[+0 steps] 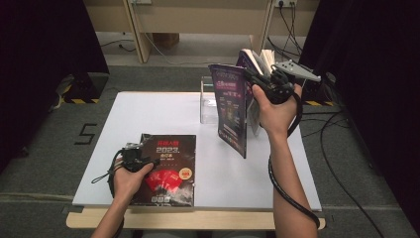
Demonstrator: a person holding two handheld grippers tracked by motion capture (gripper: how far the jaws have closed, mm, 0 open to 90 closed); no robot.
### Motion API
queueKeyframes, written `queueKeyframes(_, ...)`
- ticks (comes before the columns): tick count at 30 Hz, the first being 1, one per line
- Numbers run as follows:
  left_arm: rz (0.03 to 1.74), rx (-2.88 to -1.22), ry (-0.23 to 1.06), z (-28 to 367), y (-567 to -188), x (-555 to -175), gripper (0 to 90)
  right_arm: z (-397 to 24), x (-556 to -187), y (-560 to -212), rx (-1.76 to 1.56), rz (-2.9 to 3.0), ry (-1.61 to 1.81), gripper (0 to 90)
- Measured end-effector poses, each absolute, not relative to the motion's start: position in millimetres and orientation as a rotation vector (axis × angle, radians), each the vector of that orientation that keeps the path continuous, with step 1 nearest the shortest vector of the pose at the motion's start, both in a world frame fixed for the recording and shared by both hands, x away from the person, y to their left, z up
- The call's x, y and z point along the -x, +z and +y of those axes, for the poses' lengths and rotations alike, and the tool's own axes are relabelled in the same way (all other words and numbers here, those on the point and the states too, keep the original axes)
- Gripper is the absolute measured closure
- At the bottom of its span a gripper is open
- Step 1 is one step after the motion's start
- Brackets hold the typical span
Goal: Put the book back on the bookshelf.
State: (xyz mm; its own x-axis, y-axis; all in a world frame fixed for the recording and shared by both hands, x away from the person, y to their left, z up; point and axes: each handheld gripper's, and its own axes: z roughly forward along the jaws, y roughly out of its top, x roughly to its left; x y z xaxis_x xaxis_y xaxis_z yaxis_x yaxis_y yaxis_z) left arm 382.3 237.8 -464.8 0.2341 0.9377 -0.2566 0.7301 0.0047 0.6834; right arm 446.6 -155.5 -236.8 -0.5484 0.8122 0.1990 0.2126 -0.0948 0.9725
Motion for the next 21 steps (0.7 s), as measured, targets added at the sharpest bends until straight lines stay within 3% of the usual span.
queueKeyframes(21,1.545,-1.764,0.362,237.9,-465.5,-382.5,52.8,-164.2,-448.6,-232.0,-1.132,1.661,1.683,85.4)
